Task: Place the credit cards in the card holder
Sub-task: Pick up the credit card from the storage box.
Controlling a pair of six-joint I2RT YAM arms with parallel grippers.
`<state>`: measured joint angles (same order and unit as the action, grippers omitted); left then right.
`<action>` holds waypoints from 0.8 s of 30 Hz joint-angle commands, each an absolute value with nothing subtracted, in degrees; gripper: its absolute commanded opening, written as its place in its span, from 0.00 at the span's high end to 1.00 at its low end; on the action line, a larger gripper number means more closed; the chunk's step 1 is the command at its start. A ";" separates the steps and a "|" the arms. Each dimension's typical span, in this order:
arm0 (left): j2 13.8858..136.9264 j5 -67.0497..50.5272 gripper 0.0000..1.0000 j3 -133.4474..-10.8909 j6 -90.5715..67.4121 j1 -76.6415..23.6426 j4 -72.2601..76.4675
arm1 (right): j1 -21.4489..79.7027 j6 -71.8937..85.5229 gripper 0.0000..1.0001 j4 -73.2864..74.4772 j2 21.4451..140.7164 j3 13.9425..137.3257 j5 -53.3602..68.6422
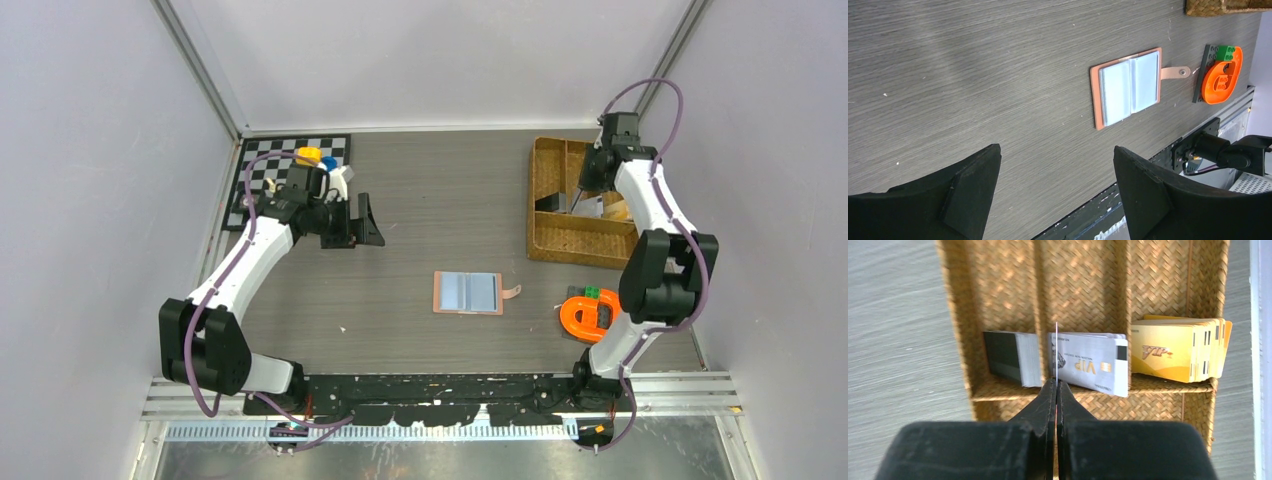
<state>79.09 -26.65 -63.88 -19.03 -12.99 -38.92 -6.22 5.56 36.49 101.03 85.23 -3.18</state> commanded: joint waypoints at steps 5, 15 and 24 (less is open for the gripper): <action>77.70 -31.27 0.18 -62.96 -18.19 -12.74 -36.74 | -6.42 8.89 1.00 32.75 87.26 84.86 7.95; 74.70 -42.13 0.21 -61.71 -15.06 -17.58 -31.66 | -0.18 15.55 1.00 39.59 76.67 82.45 33.62; 68.92 -59.00 0.18 -58.20 -18.76 -24.02 -20.03 | 17.34 17.40 1.00 38.94 74.00 76.63 55.06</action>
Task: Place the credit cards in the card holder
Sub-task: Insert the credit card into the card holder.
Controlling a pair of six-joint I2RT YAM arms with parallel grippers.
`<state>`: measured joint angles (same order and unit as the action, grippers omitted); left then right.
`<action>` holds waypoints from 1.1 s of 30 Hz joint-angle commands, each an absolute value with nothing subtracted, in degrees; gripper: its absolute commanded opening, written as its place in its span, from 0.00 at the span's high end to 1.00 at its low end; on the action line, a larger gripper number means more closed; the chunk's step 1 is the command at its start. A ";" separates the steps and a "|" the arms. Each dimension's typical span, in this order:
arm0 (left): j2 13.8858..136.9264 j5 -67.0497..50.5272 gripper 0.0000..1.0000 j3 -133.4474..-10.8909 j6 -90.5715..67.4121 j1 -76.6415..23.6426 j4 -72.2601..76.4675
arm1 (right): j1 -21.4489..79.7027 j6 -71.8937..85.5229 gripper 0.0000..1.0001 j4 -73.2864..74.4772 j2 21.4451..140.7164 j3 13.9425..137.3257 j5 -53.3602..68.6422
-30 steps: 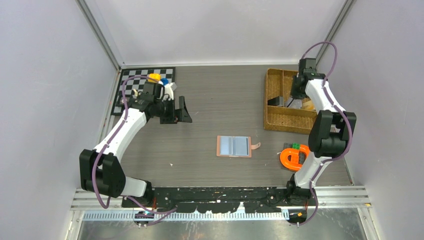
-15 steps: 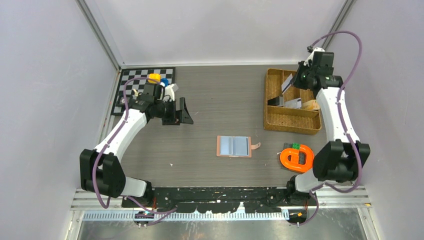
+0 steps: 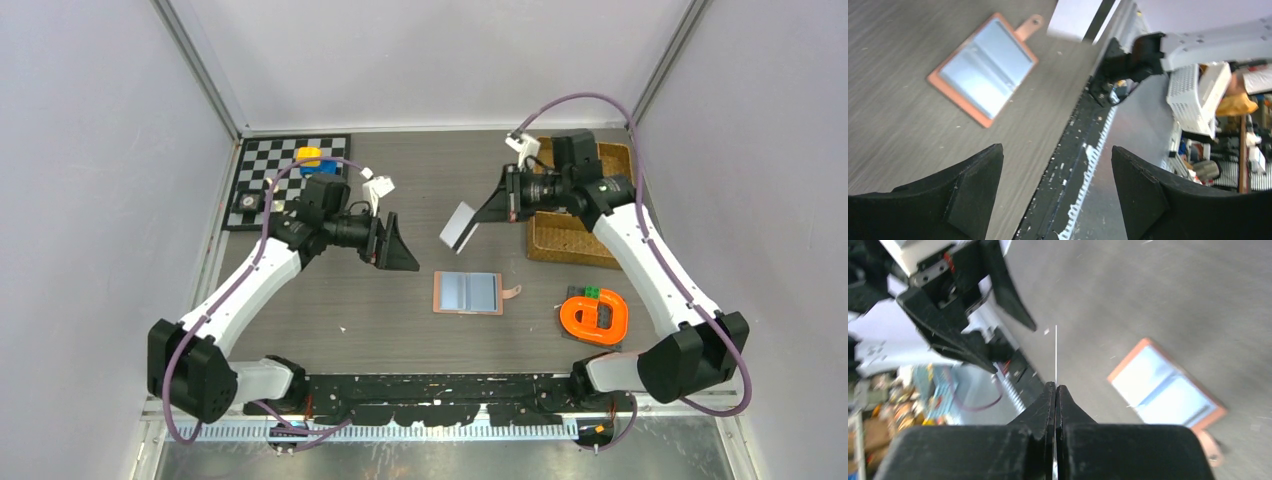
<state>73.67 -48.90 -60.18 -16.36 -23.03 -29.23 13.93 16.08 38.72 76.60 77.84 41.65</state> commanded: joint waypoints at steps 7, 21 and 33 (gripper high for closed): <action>69.21 -61.37 0.16 -57.97 -19.61 -26.44 -18.84 | 21.41 15.23 0.99 39.28 71.66 75.39 64.13; 68.75 -68.94 0.64 -53.38 -34.33 -31.52 0.09 | 26.08 9.45 1.00 45.74 75.67 79.69 65.23; 64.55 -60.72 1.00 -49.62 -37.94 -34.41 8.96 | 26.73 25.22 0.47 28.19 70.45 72.35 50.89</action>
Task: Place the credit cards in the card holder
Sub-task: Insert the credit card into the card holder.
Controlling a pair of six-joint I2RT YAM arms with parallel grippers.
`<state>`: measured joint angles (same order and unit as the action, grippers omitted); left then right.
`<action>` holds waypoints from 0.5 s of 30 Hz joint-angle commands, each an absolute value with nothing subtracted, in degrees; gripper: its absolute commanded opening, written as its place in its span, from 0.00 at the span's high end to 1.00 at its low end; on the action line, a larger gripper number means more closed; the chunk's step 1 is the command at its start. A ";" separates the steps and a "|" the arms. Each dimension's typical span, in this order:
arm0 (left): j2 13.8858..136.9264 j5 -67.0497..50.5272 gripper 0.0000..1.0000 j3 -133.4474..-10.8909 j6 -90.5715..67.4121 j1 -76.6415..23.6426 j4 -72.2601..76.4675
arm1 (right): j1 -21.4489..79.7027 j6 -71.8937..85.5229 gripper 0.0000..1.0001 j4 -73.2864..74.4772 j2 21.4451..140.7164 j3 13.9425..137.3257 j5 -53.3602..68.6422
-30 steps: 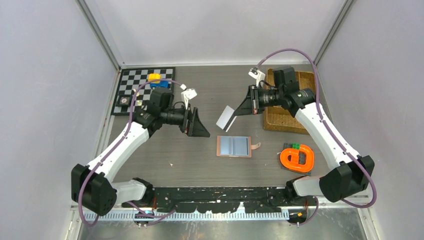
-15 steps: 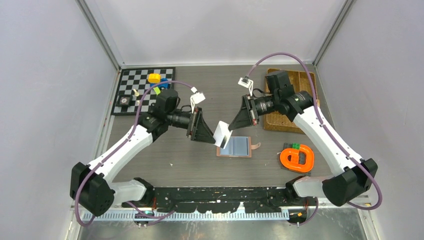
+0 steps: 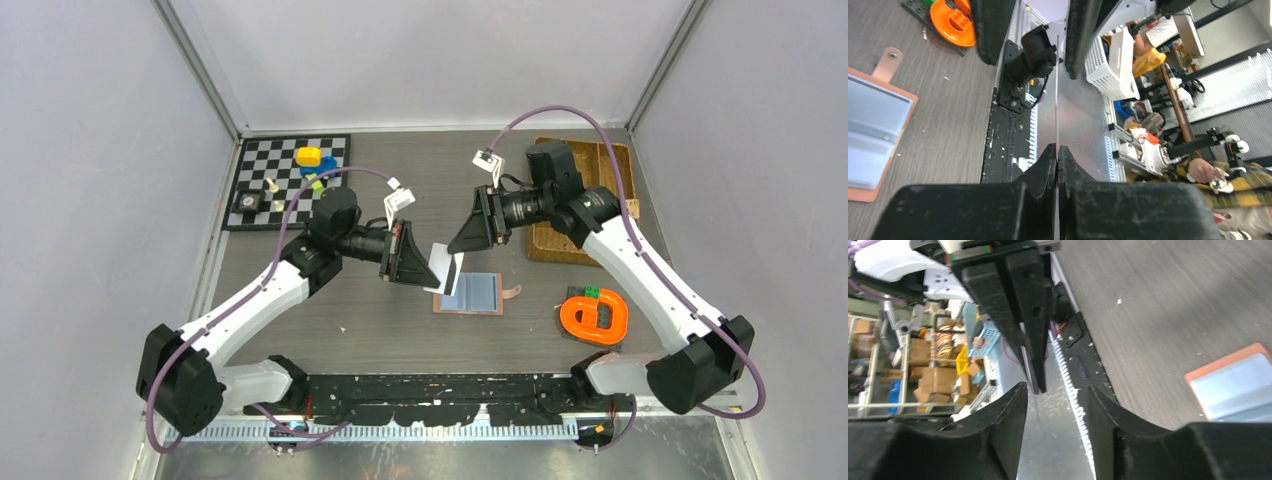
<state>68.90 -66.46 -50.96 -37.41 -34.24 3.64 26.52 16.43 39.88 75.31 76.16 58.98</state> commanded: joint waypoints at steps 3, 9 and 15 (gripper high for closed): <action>62.16 -55.92 1.00 -48.78 -36.60 -33.90 8.18 | 26.67 31.59 0.40 18.92 67.95 67.47 46.61; 61.28 -53.36 1.00 -48.31 -36.62 -33.35 7.65 | 26.98 43.23 0.31 3.66 66.84 58.58 49.26; 61.34 -50.35 1.00 -48.49 -35.69 -33.02 5.30 | 29.05 48.77 0.45 -4.02 67.66 55.55 51.85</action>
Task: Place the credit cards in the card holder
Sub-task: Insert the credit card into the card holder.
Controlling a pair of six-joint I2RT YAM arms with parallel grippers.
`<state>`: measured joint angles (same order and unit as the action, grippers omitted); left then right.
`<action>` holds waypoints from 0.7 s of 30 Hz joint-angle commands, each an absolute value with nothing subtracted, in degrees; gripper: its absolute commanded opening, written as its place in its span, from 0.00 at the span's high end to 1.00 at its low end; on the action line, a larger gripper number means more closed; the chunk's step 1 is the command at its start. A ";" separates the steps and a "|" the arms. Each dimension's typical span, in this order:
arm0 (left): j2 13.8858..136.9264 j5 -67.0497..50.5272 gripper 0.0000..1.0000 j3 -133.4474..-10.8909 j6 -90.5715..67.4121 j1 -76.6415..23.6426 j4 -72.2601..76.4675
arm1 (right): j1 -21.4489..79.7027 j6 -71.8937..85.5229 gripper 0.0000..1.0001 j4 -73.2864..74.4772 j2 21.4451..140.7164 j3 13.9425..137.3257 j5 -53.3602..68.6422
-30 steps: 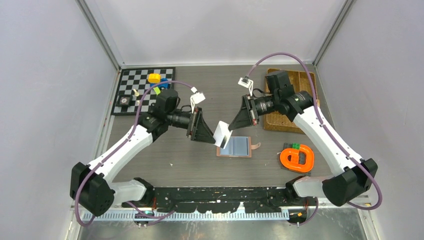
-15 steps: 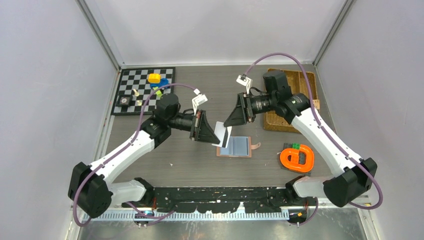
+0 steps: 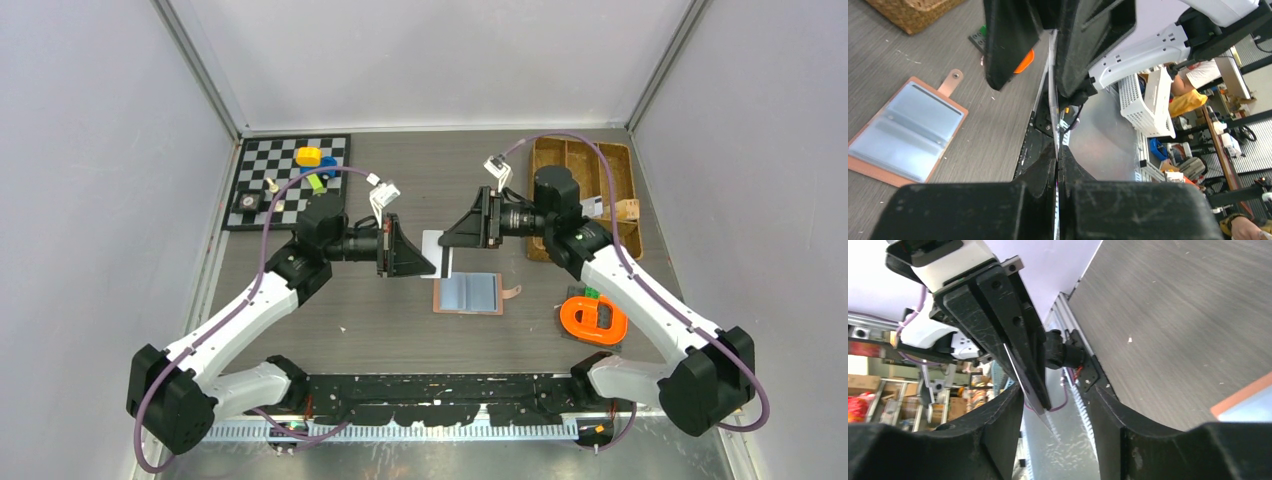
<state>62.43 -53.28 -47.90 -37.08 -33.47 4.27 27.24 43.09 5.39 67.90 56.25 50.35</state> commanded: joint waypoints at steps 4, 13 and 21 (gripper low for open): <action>61.53 -48.12 1.00 -48.18 -36.09 -32.58 4.37 | 30.42 49.80 0.59 -4.98 67.66 54.24 52.05; 62.24 -40.78 0.44 -48.13 -34.91 -32.25 -2.09 | 29.77 42.46 1.00 10.41 68.78 54.52 39.78; 70.24 -25.82 0.29 -42.63 -39.07 -35.65 -7.28 | 20.38 36.63 0.99 21.40 75.07 49.79 36.43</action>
